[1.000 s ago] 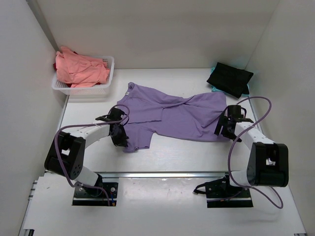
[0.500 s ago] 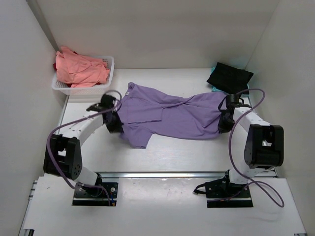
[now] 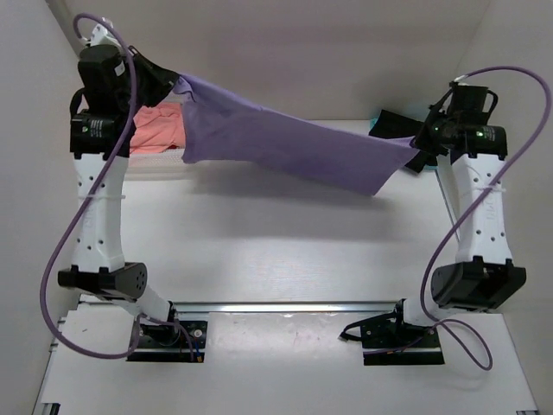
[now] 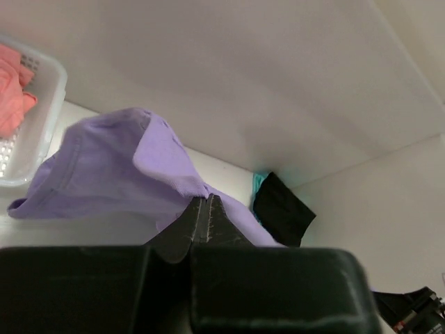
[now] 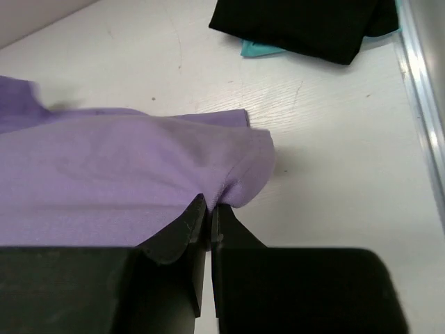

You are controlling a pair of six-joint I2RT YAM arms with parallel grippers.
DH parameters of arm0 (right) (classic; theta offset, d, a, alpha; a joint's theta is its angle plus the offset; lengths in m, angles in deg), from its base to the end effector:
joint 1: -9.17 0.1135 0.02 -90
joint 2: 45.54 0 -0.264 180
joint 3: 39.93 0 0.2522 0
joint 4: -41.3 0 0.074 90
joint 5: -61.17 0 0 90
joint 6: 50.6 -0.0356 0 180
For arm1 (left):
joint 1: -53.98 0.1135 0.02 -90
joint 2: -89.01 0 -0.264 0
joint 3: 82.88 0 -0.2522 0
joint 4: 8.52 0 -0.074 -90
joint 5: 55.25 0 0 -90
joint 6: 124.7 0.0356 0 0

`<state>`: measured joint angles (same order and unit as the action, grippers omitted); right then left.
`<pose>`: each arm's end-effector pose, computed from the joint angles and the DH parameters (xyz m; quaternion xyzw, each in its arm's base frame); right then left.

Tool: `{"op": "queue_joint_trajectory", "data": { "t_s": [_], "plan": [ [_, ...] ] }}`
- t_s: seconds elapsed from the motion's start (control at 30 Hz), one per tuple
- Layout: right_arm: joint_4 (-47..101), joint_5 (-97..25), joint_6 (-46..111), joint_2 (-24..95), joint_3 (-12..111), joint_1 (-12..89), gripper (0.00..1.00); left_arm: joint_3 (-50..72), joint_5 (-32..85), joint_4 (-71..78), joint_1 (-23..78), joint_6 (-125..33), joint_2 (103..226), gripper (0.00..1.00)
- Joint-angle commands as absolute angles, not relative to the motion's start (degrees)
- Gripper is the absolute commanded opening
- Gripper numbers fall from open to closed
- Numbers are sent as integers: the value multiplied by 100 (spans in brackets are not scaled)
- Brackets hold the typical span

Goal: Fold and stack the t-shirts
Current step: Flatten out the tshirt

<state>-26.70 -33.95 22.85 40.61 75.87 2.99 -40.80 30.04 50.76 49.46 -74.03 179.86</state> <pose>0.3058 -0.0299 0.4338 0.1581 0.8854 0.0794 0.4298 0.3015 -0.0268 0.5390 -0.2080 0.7498 -0.2639 0.5700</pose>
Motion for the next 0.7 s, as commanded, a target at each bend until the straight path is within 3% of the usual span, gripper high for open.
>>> {"op": "queue_joint_trajectory", "data": {
  "t_s": [0.0,0.37,0.67],
  "plan": [
    [-3179,-3129,2236,3489,7921,371,0,-3986,3123,4885,5011,-7530,17393,0],
    [-3486,-2980,2270,2521,8737,450,0,-4162,3185,4946,4985,-7829,16513,0],
    [-3206,-3103,2235,3539,9282,565,0,-3653,3027,4296,4932,-8110,17196,0]
  ]
}}
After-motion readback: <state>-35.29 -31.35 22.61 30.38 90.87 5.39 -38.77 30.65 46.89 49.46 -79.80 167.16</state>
